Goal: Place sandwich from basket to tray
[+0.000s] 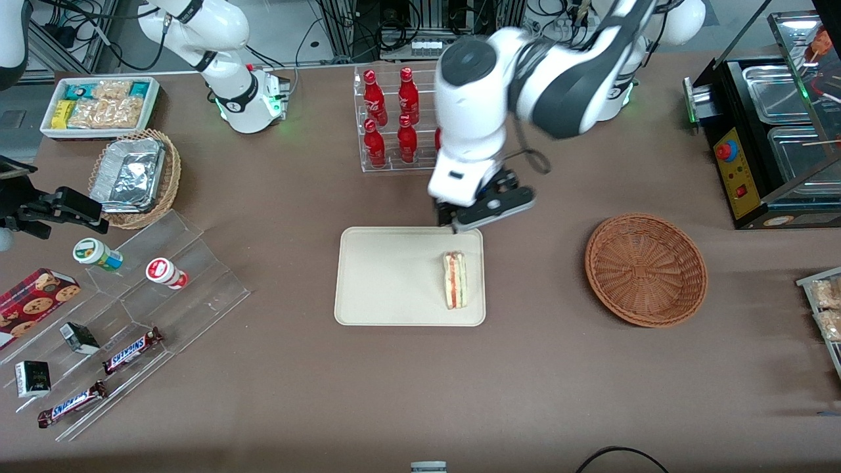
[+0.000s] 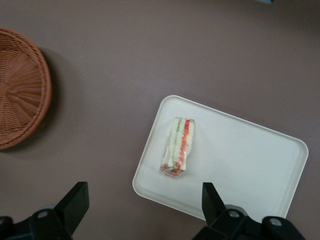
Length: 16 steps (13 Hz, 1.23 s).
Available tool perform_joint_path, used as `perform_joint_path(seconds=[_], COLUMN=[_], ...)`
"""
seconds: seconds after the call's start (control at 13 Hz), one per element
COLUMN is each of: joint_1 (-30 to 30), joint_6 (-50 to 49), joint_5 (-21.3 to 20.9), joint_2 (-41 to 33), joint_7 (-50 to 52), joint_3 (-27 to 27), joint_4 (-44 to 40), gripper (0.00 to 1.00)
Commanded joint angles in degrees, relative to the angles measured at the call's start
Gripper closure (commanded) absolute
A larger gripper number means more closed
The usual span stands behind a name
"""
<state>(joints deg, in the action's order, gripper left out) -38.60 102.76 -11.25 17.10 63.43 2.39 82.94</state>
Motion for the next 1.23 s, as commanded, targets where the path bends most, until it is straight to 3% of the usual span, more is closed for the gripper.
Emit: perform_joint_path(seconds=[0.0, 0.23, 0.62, 1.0, 1.15], joint_1=[1.8, 5.4, 14.4, 27.8, 31.6], joint_6=[-3.5, -5.6, -12.2, -11.7, -12.0], joint_5=[0.3, 1.0, 4.6, 12.6, 13.0], joint_2=[-4.3, -7.0, -12.9, -25.7, -30.5], joint_7=[-0.2, -1.5, -18.7, -43.4, -52.2], joint_3=[-0.9, -2.4, -1.9, -1.8, -1.9], joint_4=[1.5, 2.2, 4.6, 17.3, 22.3], gripper=[0.0, 0.0, 0.0, 0.0, 0.0])
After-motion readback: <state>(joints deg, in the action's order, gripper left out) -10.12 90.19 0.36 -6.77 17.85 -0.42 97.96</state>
